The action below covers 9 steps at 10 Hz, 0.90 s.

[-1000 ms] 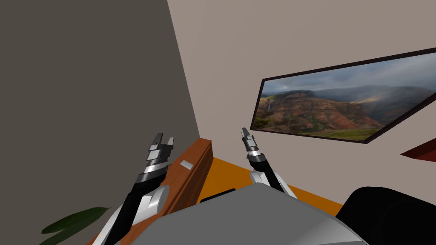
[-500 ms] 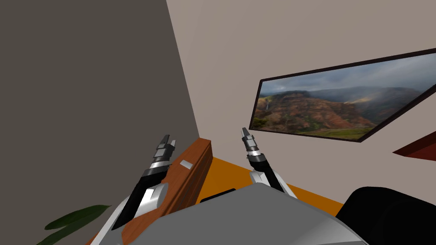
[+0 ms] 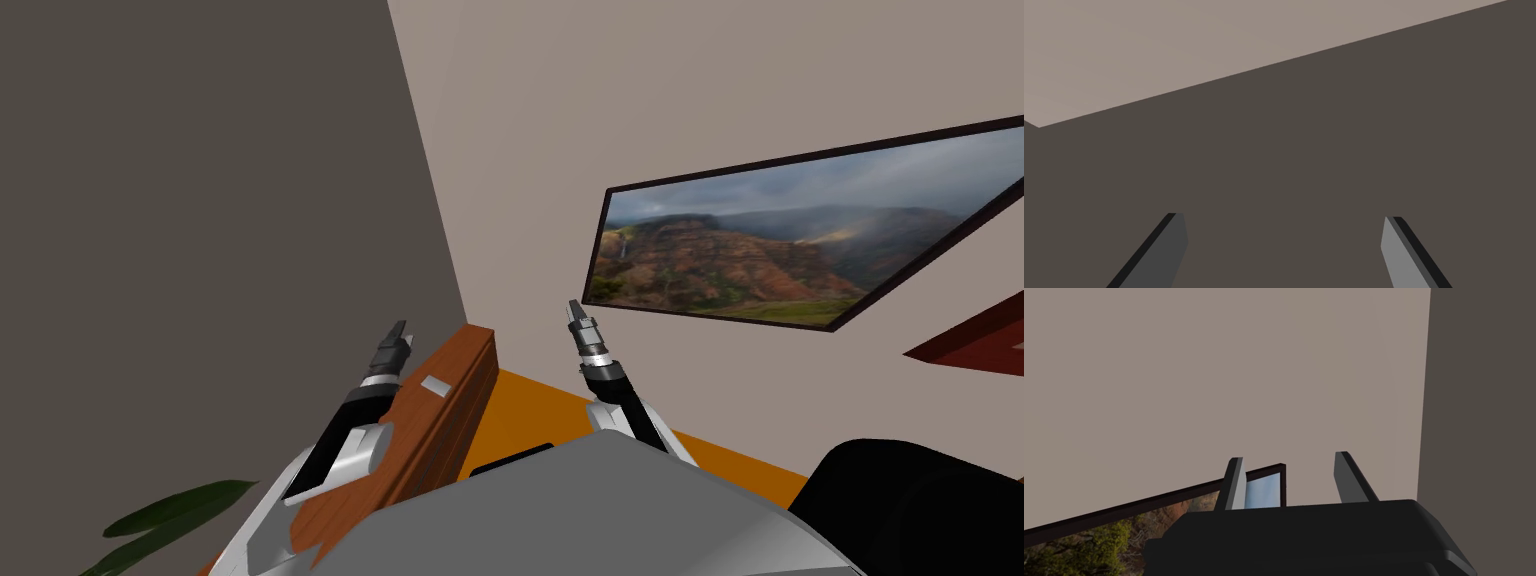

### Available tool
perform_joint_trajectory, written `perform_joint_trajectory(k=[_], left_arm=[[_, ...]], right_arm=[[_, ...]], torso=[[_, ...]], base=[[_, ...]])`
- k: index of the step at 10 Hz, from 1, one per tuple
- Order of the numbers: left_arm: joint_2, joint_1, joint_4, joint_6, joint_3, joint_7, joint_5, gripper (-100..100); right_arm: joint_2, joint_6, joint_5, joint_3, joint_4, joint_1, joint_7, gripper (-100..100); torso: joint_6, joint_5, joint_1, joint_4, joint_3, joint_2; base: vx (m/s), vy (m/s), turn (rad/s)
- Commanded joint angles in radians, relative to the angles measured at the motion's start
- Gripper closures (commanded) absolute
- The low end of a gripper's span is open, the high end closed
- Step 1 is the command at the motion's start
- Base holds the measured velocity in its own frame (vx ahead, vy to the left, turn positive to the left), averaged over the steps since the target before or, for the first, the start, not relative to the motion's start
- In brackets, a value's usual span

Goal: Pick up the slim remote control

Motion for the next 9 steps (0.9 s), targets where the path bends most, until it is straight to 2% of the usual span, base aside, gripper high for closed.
perform_joint_trajectory(k=[1, 2, 3, 4, 5, 6, 7, 8, 9], left_arm=[[0.008, -0.021, 0.031, 0.037, 0.003, -0.018, 0.006, -100], [0.030, -0.048, 0.071, 0.070, 0.013, -0.044, 0.022, -100], [0.030, -0.048, 0.081, 0.086, 0.013, -0.044, 0.022, -100], [0.052, -0.075, 0.126, 0.121, 0.023, -0.072, 0.039, -100], [0.052, -0.075, 0.132, 0.137, 0.023, -0.072, 0.039, -100], [0.073, -0.102, 0.170, 0.172, 0.033, -0.101, 0.057, -100], [0.073, -0.102, 0.185, 0.188, 0.033, -0.101, 0.057, -100], [0.093, -0.128, 0.232, 0.219, 0.043, -0.131, 0.076, -100], [0.093, -0.128, 0.239, 0.240, 0.043, -0.131, 0.076, -100]], right_arm=[[0.000, 0.000, 0.000, 0.000, 0.000, 0.000, 0.000, 0], [0.000, 0.000, 0.000, 0.000, 0.000, 0.000, 0.000, 0], [0.000, 0.000, 0.000, 0.000, 0.000, 0.000, 0.000, 0], [0.000, 0.000, 0.000, 0.000, 0.000, 0.000, 0.000, 0], [0.000, 0.000, 0.000, 0.000, 0.000, 0.000, 0.000, 0], [0.000, 0.000, 0.000, 0.000, 0.000, 0.000, 0.000, 0], [0.000, 0.000, 0.000, 0.000, 0.000, 0.000, 0.000, 0], [0.000, 0.000, 0.000, 0.000, 0.000, 0.000, 0.000, 0], [0.000, 0.000, 0.000, 0.000, 0.000, 0.000, 0.000, 0]], torso=[[0.000, 0.000, 0.000, 0.000, 0.000, 0.000], [0.000, 0.000, 0.000, 0.000, 0.000, 0.000], [0.000, 0.000, 0.000, 0.000, 0.000, 0.000], [0.000, 0.000, 0.000, 0.000, 0.000, 0.000], [0.000, 0.000, 0.000, 0.000, 0.000, -0.001], [0.000, 0.000, 0.000, 0.000, 0.000, -0.001], [0.000, 0.000, 0.000, 0.000, 0.000, -0.001], [0.000, 0.000, 0.000, 0.000, 0.000, -0.001], [0.000, 0.000, 0.000, 0.000, 0.000, -0.001]], base=[[-0.012, -0.013, -0.011], [-0.011, -0.016, -0.027], [-0.008, -0.012, -0.014], [-0.006, -0.010, -0.036], [-0.006, -0.008, -0.014], [-0.005, -0.015, -0.038], [-0.003, -0.012, -0.018], [-0.002, -0.011, -0.040], [0.000, -0.009, -0.018]])
